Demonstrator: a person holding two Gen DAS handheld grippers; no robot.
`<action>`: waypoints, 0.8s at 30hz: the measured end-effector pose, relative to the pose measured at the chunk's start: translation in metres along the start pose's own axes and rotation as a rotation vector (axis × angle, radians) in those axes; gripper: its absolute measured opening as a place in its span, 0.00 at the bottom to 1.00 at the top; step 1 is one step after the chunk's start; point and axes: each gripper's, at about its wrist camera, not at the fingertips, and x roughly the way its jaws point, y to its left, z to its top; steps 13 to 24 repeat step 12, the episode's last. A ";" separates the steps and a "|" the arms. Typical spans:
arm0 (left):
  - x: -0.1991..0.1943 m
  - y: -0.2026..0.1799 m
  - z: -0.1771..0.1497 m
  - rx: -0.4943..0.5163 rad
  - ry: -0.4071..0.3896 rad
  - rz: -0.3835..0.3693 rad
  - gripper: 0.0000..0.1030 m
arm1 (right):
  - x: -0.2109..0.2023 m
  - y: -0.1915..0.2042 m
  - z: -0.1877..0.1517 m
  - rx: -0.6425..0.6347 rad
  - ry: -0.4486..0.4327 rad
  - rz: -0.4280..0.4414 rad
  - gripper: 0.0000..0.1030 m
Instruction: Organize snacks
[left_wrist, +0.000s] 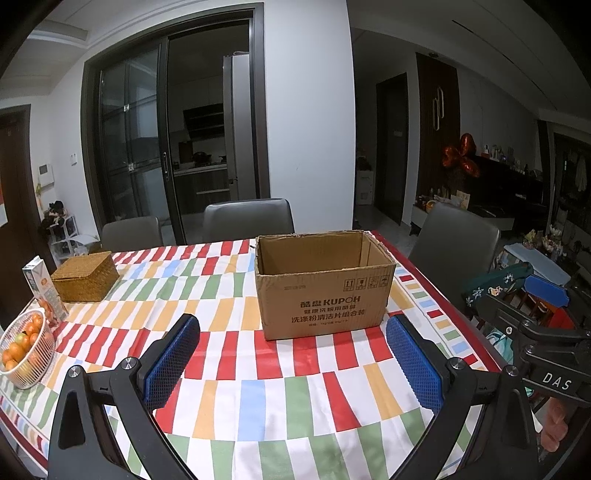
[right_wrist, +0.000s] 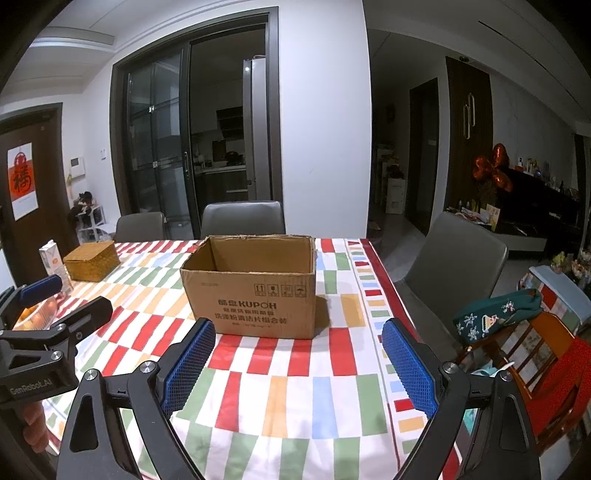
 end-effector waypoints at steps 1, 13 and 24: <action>0.000 0.000 0.000 -0.001 0.002 0.001 1.00 | 0.000 0.000 0.000 -0.001 0.002 -0.001 0.90; 0.001 0.002 -0.001 -0.004 0.008 0.005 1.00 | 0.001 0.000 -0.001 -0.005 0.016 -0.001 0.90; 0.001 0.002 -0.001 -0.004 0.008 0.005 1.00 | 0.001 0.000 -0.001 -0.005 0.016 -0.001 0.90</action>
